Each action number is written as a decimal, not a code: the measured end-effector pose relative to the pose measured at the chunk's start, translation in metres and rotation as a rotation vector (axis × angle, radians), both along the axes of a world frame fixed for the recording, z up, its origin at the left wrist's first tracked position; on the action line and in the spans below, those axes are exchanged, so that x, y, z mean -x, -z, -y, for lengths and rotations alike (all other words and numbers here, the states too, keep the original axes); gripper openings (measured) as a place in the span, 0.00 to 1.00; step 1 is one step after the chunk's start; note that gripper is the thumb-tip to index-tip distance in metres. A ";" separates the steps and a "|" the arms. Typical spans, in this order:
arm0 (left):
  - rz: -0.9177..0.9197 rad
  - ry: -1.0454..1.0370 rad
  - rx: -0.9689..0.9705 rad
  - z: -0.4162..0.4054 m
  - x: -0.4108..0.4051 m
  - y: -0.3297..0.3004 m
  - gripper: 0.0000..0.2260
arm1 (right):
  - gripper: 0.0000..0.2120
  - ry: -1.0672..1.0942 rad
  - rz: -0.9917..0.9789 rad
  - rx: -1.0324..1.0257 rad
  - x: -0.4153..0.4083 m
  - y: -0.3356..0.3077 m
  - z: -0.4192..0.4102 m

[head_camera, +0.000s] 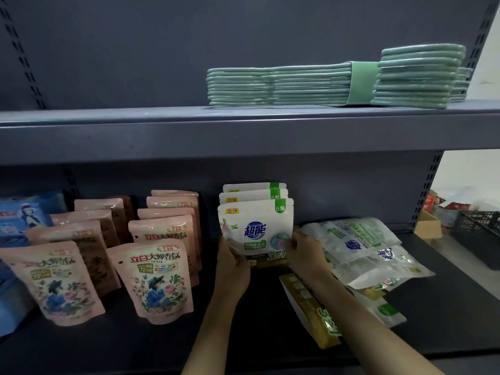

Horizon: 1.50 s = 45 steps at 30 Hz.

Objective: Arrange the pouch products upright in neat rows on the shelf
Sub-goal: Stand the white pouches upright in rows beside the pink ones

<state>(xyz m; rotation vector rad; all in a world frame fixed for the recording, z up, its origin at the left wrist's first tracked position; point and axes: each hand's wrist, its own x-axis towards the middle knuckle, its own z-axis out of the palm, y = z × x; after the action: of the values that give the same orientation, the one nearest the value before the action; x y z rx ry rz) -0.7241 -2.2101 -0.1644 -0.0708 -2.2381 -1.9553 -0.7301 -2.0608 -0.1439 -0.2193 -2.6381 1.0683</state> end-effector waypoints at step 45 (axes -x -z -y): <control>0.263 0.051 0.340 -0.090 -0.067 0.004 0.09 | 0.12 -0.140 -0.043 -0.139 -0.090 -0.006 -0.086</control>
<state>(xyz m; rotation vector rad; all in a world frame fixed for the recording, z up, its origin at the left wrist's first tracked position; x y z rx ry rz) -0.6568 -2.1199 -0.1687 0.0937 -2.7454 -1.6692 -0.6403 -1.9749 -0.1380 0.0177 -2.7083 0.9137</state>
